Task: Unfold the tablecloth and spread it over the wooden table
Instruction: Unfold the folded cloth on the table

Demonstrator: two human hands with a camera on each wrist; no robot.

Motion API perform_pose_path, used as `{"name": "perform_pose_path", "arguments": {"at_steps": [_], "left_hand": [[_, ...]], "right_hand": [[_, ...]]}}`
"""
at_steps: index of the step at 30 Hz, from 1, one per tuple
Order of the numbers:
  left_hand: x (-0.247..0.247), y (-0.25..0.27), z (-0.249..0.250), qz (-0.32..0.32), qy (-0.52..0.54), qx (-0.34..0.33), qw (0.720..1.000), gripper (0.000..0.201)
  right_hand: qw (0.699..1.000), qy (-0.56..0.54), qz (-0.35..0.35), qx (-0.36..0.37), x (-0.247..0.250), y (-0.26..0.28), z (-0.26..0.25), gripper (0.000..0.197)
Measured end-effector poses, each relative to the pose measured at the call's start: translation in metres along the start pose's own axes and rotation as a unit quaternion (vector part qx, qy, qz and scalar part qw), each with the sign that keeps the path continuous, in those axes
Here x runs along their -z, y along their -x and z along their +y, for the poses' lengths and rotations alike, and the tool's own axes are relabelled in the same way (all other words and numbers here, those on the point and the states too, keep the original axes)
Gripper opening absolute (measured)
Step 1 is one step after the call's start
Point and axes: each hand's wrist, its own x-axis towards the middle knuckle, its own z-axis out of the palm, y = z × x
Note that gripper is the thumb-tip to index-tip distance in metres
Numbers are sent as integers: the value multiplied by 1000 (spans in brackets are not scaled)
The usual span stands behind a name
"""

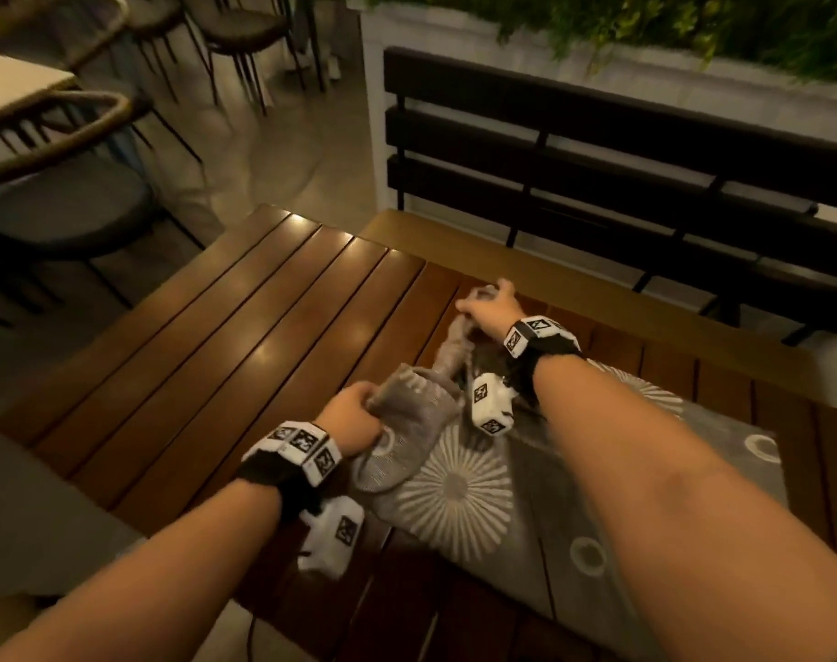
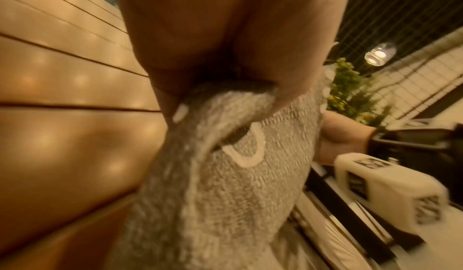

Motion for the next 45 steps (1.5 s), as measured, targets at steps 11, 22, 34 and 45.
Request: {"name": "perform_pose_path", "arguments": {"at_steps": [11, 22, 34, 45], "left_hand": [[-3, -11, -46, 4, -379, -215, 900, 70], [6, -43, -66, -120, -425, -127, 888, 96], [-37, -63, 8, -120, -452, -201, 861, 92], [-60, -31, 9, -115, -447, -226, 858, 88]], "right_hand": [[959, 261, -62, 90, -22, 27, 67, 31], [847, 525, -82, -28, 64, 97, 171, 144], [869, 485, -100, -25, 64, 121, 182, 124], [880, 461, -113, -6, 91, 152, 195, 103]]}}
